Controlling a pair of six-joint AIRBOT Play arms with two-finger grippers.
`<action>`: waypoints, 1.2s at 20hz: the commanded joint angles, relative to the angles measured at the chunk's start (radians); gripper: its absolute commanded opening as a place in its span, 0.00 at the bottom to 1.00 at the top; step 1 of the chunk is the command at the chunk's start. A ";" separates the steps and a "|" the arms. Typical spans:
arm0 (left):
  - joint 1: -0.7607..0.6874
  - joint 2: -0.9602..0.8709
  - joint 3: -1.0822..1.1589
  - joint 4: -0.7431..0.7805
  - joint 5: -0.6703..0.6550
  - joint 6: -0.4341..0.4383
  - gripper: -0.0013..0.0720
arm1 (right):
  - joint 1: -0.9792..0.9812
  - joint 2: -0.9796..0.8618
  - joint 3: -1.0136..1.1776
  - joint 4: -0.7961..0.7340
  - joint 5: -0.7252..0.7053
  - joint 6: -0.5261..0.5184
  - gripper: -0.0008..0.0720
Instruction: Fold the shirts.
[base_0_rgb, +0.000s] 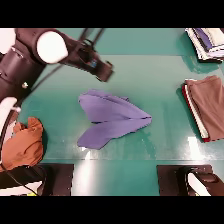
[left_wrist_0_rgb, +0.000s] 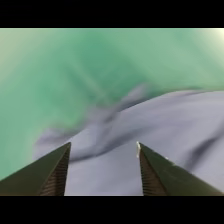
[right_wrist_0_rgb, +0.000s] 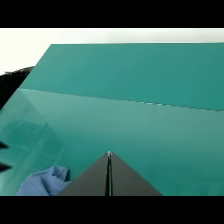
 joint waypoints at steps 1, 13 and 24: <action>0.234 -0.010 -0.096 -0.028 -0.034 -0.039 0.70 | 0.000 -0.005 0.000 0.001 0.008 0.000 0.04; 0.483 -0.202 -0.527 -0.482 0.266 0.011 0.70 | 0.003 -0.113 -0.002 0.010 0.080 0.013 0.04; 0.483 -0.218 -0.510 -0.511 0.218 0.029 0.05 | 0.003 -0.106 -0.221 -0.001 0.138 0.058 0.03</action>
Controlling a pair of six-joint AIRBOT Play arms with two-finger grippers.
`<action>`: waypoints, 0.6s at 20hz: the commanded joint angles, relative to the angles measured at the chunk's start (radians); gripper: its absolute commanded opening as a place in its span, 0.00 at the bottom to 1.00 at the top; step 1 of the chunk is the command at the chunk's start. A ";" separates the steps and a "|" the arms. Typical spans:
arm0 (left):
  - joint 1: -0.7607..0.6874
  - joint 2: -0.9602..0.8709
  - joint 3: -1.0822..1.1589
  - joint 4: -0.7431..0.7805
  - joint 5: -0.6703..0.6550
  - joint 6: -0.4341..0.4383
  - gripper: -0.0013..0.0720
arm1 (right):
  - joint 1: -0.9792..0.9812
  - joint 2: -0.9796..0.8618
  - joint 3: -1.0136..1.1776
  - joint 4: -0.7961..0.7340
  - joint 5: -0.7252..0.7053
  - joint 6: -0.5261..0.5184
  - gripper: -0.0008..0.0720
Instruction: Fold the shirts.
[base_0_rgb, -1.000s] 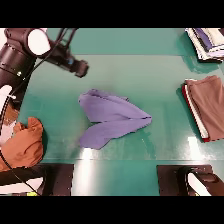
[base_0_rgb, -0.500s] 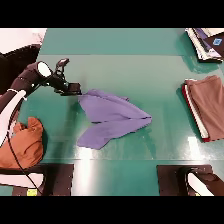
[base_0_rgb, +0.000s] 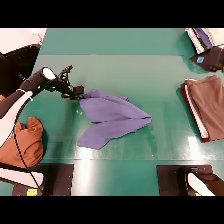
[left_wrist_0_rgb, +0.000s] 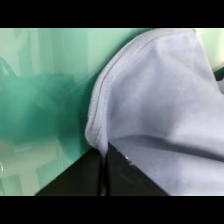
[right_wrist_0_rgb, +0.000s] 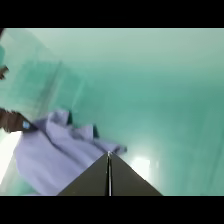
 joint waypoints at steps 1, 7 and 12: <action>0.001 0.027 0.035 0.016 -0.001 0.004 0.05 | 0.000 0.026 -0.149 -0.007 0.008 0.030 0.04; 0.000 0.123 0.234 0.090 0.008 0.003 0.05 | 0.052 0.070 -0.608 0.016 -0.063 0.105 0.30; 0.000 0.128 0.256 0.090 -0.022 0.003 0.05 | 0.221 -0.093 -0.792 0.188 -0.303 0.096 0.66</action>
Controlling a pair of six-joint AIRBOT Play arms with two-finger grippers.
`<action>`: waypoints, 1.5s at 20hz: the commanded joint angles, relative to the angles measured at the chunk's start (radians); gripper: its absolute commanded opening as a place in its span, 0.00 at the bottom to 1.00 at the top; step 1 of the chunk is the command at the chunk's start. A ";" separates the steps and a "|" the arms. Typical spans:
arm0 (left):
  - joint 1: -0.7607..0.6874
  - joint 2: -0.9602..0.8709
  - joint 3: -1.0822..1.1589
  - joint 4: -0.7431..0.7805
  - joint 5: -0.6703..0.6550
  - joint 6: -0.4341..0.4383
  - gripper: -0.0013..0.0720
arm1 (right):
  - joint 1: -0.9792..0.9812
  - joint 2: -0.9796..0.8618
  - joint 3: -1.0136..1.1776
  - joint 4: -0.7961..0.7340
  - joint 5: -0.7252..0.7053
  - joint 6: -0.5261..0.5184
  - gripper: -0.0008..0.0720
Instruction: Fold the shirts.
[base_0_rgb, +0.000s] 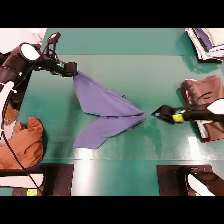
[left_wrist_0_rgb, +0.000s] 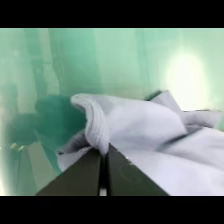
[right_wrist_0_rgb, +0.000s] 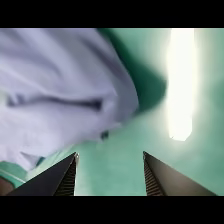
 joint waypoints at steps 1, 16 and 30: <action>0.000 0.008 0.021 0.008 -0.024 0.001 0.05 | 0.120 -0.122 -0.096 0.084 -0.200 0.000 0.64; 0.000 0.222 0.134 0.130 0.004 0.019 0.05 | 0.092 -0.177 0.374 -0.146 -0.145 -0.102 0.03; 0.000 0.689 0.468 0.082 0.022 0.019 0.05 | -0.052 0.298 0.860 -0.216 0.013 -0.102 0.03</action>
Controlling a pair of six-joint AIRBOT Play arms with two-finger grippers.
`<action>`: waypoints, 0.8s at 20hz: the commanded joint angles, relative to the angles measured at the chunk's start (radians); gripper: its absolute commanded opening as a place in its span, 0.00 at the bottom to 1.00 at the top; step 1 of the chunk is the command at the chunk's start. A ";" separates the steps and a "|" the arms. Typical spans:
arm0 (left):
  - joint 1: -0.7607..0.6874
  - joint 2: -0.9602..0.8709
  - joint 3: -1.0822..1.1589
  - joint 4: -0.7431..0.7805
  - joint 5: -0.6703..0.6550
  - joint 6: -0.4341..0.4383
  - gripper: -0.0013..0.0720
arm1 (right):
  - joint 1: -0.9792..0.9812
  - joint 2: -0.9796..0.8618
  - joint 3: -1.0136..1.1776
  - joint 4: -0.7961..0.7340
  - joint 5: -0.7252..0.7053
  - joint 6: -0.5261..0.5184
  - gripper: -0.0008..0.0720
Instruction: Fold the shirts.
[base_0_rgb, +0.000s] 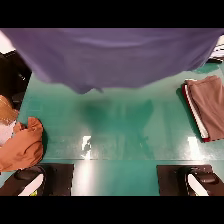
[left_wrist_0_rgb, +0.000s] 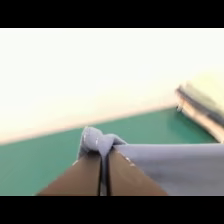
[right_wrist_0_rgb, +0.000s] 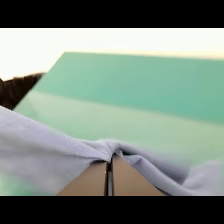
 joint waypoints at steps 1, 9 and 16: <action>0.001 0.034 0.053 -0.012 0.005 0.000 0.05 | -0.006 0.049 0.069 -0.033 0.034 0.001 0.03; 0.001 -0.231 0.038 0.185 -0.293 0.010 0.05 | 0.031 -0.215 0.100 -0.046 0.214 0.117 0.03; 0.001 -0.652 -0.277 0.180 -0.217 0.007 0.05 | 0.164 -0.700 -0.038 -0.188 0.130 0.180 0.03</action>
